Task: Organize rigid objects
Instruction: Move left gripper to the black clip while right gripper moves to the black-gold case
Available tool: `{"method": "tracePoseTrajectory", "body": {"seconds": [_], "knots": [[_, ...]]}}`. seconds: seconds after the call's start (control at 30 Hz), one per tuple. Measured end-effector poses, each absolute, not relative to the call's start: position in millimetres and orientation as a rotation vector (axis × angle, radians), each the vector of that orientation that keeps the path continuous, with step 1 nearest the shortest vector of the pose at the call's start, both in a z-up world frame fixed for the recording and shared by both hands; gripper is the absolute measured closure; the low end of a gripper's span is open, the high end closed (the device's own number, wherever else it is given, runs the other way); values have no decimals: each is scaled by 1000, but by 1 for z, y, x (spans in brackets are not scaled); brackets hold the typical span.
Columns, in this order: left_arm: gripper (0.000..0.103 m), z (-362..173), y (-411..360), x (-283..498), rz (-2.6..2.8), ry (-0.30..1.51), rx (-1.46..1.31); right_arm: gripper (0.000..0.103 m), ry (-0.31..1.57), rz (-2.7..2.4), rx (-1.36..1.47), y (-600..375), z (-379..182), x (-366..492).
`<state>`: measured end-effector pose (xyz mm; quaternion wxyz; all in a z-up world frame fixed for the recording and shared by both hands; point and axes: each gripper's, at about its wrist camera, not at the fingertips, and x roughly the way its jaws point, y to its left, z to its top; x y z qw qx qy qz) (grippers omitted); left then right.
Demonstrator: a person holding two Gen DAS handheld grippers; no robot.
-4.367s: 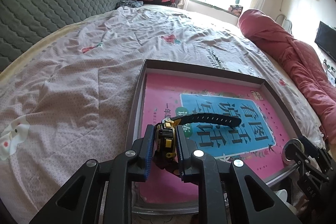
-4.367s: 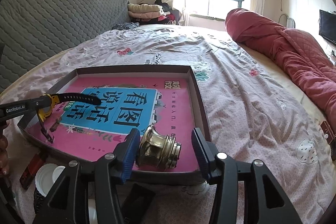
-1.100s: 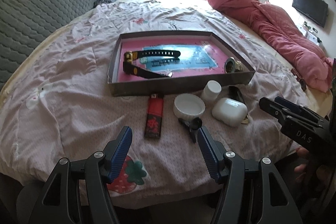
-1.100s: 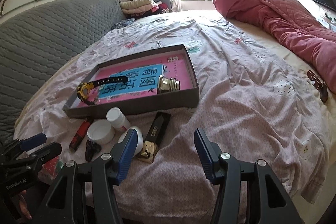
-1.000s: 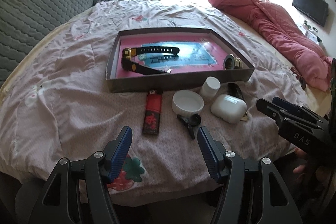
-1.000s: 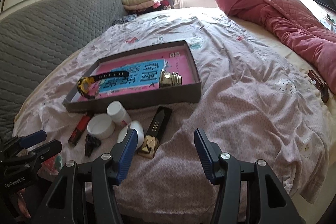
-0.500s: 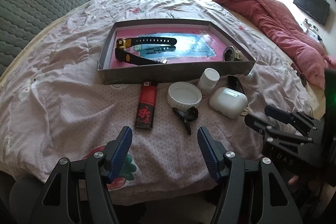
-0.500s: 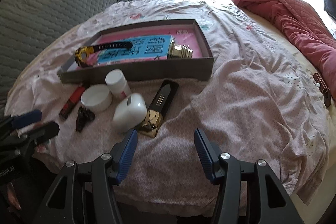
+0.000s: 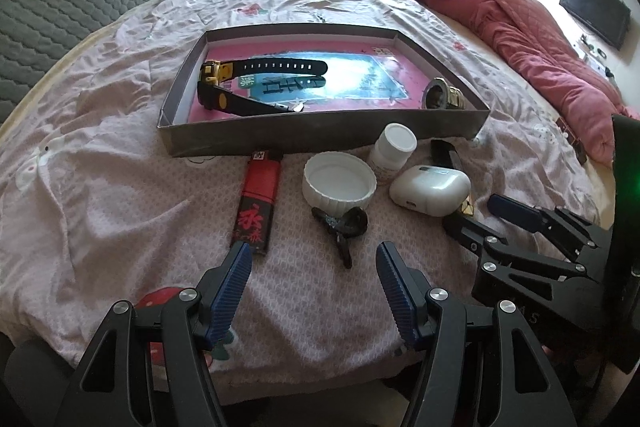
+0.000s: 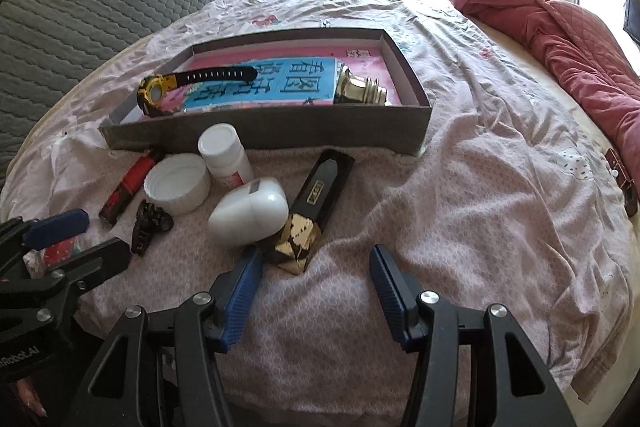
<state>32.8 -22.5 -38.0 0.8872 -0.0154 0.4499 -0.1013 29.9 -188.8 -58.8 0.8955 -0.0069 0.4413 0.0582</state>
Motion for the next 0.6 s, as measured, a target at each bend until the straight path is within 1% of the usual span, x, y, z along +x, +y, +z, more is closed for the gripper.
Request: {"method": "tracePoseTrajectory", "body": {"seconds": [0.23,0.57,0.6], "knots": [[37,-47,-23,43,-183,957,-36,47,914,115,-8,-185,-65,45],[37,-48,-25,50,-178,928,-29,47,913,118,18,-193,-71,60],[37,-48,-27,50,-182,927,-26,49,913,116,19,-194,-70,60]]}}
